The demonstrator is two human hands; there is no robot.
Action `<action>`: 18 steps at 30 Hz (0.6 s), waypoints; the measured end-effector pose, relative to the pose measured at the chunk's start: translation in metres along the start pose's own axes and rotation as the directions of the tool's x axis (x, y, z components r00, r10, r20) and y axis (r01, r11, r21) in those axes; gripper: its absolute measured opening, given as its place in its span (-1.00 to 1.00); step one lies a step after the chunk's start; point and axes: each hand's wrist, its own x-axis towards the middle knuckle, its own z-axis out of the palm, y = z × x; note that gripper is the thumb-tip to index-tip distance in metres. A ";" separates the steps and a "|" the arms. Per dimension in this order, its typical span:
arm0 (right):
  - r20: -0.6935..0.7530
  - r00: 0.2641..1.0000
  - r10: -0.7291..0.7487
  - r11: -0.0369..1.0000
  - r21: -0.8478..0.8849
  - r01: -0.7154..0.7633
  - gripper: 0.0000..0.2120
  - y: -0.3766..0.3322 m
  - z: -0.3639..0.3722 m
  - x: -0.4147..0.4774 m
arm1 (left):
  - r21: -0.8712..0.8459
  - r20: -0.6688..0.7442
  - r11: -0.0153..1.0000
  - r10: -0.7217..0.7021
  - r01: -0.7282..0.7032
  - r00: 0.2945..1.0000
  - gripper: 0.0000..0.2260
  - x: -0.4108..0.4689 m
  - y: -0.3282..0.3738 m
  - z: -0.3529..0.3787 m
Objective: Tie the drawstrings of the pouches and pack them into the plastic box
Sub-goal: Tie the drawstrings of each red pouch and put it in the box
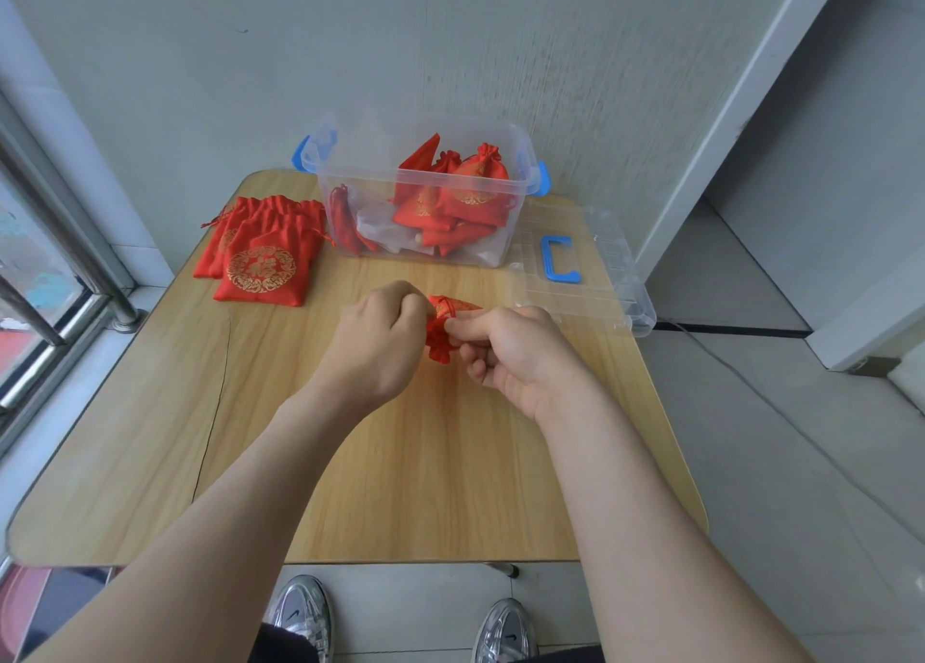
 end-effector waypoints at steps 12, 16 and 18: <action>0.026 0.977 -0.211 0.904 -0.375 0.206 -0.91 0.004 0.000 -0.004 | 0.149 0.021 0.983 0.101 -0.103 0.995 -0.76 0.006 -0.010 -0.002; 0.074 0.950 -0.302 0.748 -0.600 0.285 -0.83 0.006 0.002 -0.006 | 0.182 0.024 0.982 0.053 -0.056 0.998 -0.75 0.007 -0.012 -0.005; 0.091 0.939 -0.332 0.670 -0.678 0.302 -0.79 0.007 0.004 -0.008 | 0.183 0.020 0.982 0.034 -0.037 0.999 -0.74 0.009 -0.014 -0.007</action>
